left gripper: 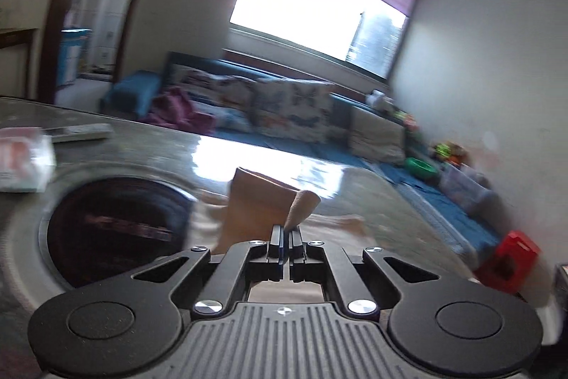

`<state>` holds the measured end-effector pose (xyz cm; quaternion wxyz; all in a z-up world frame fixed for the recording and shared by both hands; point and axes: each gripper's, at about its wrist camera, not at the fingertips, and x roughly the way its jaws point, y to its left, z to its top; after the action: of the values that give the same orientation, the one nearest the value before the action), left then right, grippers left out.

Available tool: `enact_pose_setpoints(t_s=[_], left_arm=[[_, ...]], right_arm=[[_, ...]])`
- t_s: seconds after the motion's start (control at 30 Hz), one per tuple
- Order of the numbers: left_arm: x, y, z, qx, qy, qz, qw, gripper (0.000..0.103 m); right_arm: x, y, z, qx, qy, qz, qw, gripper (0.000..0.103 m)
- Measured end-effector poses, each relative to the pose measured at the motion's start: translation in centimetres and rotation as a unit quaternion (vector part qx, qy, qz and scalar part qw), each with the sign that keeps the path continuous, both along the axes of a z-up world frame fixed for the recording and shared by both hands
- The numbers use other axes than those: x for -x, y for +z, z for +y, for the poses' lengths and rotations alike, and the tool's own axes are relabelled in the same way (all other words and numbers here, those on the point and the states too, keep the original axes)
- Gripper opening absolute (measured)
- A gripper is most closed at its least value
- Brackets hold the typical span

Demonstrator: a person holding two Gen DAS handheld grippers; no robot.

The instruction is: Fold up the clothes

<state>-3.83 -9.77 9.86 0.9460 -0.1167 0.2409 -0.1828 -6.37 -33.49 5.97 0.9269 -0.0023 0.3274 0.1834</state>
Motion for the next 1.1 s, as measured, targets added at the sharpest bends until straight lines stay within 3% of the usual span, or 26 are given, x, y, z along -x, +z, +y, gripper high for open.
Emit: enact_pose_setpoints(t_s=[0.17, 0.3, 0.47, 0.53, 0.6, 0.73, 0.83, 0.97, 1.1], left_arm=[[0.4, -1.2, -4.2, -0.015, -0.085, 0.006, 0.9962, 0.003], [1.3, -3.3, -6.6, -0.037, -0.149, 0.03, 0.9876, 0.007], [3.0, -4.9, -6.1, -0.058, -0.185, 0.041, 0.9802, 0.012], [3.4, -4.5, -4.8, -0.059, -0.175, 0.036, 0.9822, 0.029], [3.7, -4.2, -3.4, -0.06, -0.163, 0.031, 0.9843, 0.035], [4.1, -4.2, -0.1, -0.072, -0.123, 0.027, 0.9894, 0.036], [4.2, -4.7, 2.4, -0.094, -0.082, 0.029, 0.9917, 0.036], [4.8, -5.5, 4.8, -0.132, -0.045, 0.031, 0.9897, 0.036], [5.4, -6.2, 6.1, -0.14, -0.04, 0.04, 0.9885, 0.036]], right_arm=[[0.5, -0.1, -2.6, -0.03, -0.03, 0.012, 0.999, 0.103], [0.9, -0.3, -4.1, -0.052, -0.052, 0.02, 0.997, 0.103], [0.8, -0.1, -4.0, -0.068, -0.047, 0.025, 0.996, 0.103], [0.5, 0.1, -3.3, -0.071, -0.04, 0.023, 0.996, 0.103], [0.1, 0.2, -2.4, -0.075, -0.033, 0.022, 0.996, 0.103], [-0.3, 0.3, -0.6, -0.076, -0.01, 0.028, 0.997, 0.101], [-0.6, 0.0, 0.4, -0.066, -0.003, 0.037, 0.997, 0.09], [-1.1, -0.6, 1.1, -0.06, 0.003, 0.058, 0.997, 0.067], [-1.2, -0.8, 1.5, -0.052, 0.007, 0.07, 0.996, 0.06]])
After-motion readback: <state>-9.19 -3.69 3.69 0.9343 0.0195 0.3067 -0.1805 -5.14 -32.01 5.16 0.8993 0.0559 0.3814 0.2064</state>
